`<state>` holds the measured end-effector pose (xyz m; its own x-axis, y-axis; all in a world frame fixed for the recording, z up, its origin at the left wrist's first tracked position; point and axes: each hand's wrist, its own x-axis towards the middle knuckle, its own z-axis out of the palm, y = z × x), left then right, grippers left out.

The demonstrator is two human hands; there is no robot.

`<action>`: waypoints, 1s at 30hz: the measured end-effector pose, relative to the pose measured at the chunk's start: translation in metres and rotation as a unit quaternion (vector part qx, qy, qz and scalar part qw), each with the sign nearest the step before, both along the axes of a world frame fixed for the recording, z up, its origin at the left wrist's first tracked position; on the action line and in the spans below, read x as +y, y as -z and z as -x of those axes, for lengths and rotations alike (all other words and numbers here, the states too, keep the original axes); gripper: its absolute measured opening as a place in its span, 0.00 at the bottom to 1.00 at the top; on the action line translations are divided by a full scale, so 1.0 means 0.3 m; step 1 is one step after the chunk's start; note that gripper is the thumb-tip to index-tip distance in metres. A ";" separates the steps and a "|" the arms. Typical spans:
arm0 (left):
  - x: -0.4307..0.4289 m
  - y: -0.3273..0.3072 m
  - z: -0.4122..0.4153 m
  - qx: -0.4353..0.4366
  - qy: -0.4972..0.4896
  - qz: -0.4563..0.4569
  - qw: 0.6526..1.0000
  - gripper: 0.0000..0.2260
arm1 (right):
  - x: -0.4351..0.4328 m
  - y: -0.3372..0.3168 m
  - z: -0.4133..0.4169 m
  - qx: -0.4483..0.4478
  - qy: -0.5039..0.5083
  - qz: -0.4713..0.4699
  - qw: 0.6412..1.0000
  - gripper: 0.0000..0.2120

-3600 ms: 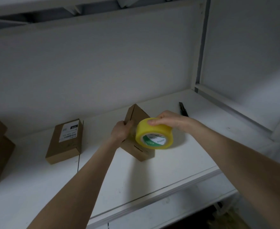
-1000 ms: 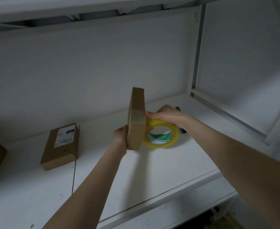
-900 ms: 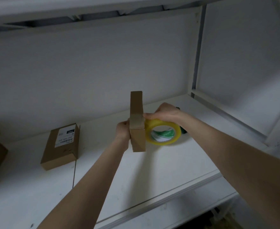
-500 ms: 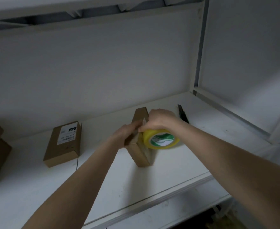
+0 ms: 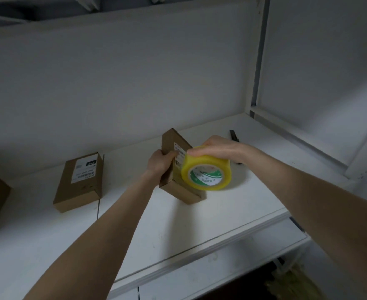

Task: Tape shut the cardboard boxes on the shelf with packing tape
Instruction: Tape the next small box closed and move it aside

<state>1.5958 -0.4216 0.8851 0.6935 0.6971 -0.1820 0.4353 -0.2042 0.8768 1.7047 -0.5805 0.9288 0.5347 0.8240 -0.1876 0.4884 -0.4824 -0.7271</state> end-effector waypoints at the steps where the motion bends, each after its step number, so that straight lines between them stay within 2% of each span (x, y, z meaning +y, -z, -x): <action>1: 0.000 -0.007 -0.003 -0.008 0.001 0.005 1.000 0.17 | -0.005 -0.008 -0.002 0.003 0.006 -0.008 1.000 0.22; 8: -0.004 -0.046 -0.009 -0.050 0.019 0.035 0.998 0.13 | -0.022 -0.072 -0.004 -0.018 -0.003 0.015 1.000 0.23; 13: 0.026 -0.088 0.017 -0.079 0.033 0.067 0.994 0.09 | -0.029 -0.067 -0.025 -0.104 -0.021 0.093 0.990 0.23; 20: 0.089 -0.053 0.076 -0.097 0.008 0.126 0.987 0.10 | -0.053 -0.080 -0.051 -0.027 0.023 0.029 0.999 0.26; 24: 0.125 -0.076 0.090 -0.123 0.007 0.128 0.984 0.09 | -0.048 -0.062 -0.045 -0.125 0.001 0.130 0.984 0.28; 30: 0.136 -0.052 0.111 -0.122 0.001 0.156 0.980 0.11 | -0.024 -0.046 -0.027 -0.120 -0.012 0.182 0.976 0.30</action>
